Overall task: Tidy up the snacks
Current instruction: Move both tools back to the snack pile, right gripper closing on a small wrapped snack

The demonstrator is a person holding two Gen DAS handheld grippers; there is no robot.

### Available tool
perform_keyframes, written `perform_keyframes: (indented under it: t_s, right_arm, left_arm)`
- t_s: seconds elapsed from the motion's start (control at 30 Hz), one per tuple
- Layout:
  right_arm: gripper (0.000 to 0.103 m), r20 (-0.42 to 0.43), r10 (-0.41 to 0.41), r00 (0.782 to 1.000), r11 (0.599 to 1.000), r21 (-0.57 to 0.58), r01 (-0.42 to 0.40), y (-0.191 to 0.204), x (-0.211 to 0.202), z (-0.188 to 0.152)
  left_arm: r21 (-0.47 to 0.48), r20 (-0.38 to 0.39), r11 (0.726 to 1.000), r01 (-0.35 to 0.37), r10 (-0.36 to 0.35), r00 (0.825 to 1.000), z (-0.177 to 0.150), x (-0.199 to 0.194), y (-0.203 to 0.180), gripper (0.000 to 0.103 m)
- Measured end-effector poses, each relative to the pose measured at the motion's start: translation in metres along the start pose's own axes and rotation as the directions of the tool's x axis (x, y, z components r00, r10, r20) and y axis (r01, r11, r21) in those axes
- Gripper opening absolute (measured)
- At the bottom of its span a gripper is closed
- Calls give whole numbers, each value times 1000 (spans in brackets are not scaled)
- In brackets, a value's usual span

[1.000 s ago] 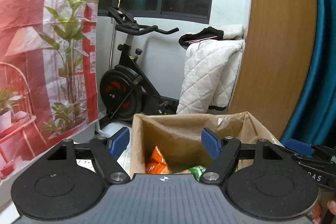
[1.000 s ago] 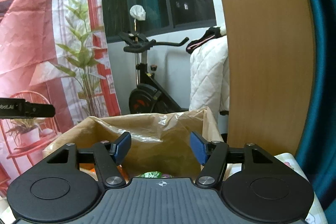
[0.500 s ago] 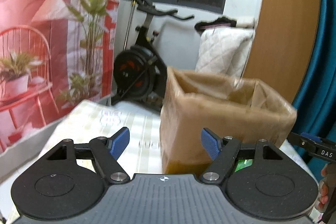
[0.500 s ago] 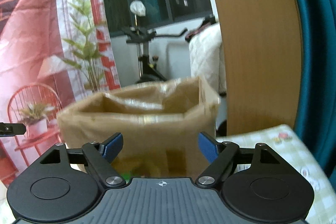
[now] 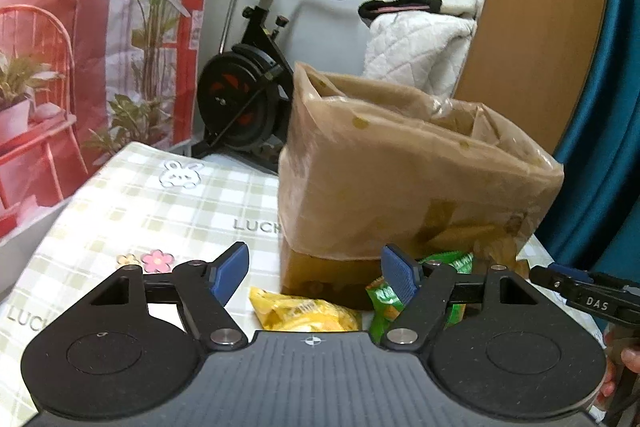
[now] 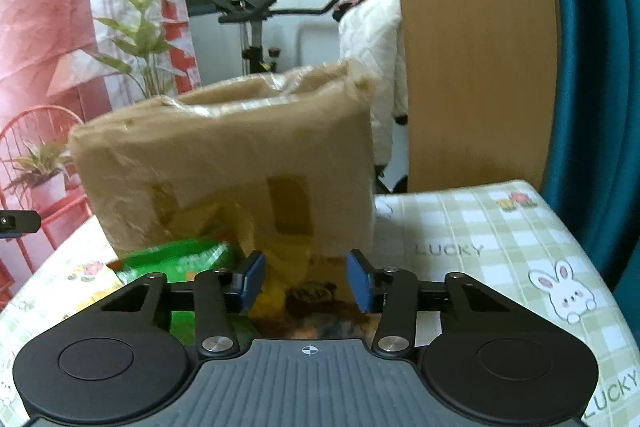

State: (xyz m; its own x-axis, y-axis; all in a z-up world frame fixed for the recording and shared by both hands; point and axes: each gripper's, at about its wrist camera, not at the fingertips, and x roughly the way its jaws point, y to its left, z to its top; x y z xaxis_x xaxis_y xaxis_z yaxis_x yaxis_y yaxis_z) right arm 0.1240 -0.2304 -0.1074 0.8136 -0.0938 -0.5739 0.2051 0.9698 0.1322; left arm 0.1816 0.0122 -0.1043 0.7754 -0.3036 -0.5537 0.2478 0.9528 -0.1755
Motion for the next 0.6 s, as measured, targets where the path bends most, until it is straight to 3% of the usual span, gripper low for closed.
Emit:
perform_keyframes:
  t_s: [0.3, 0.47, 0.53, 0.6]
  right_arm:
    - [35, -128, 51, 991, 994, 106, -38, -7, 39, -25]
    - [31, -189, 49, 981, 988, 154, -20, -5, 61, -32]
    - [19, -193, 50, 980, 989, 148, -22, -4, 63, -35]
    - [15, -190, 51, 981, 990, 139, -24, -2, 62, -37]
  left_arm:
    - [13, -60, 1000, -8, 9, 998, -14, 16, -1, 74]
    - [8, -78, 1000, -18, 18, 997, -16, 18, 4, 73]
    - [-3, -91, 1000, -19, 19, 996, -18, 20, 7, 72]
    - [-11, -108, 1000, -20, 19, 994, -20, 23, 10, 72]
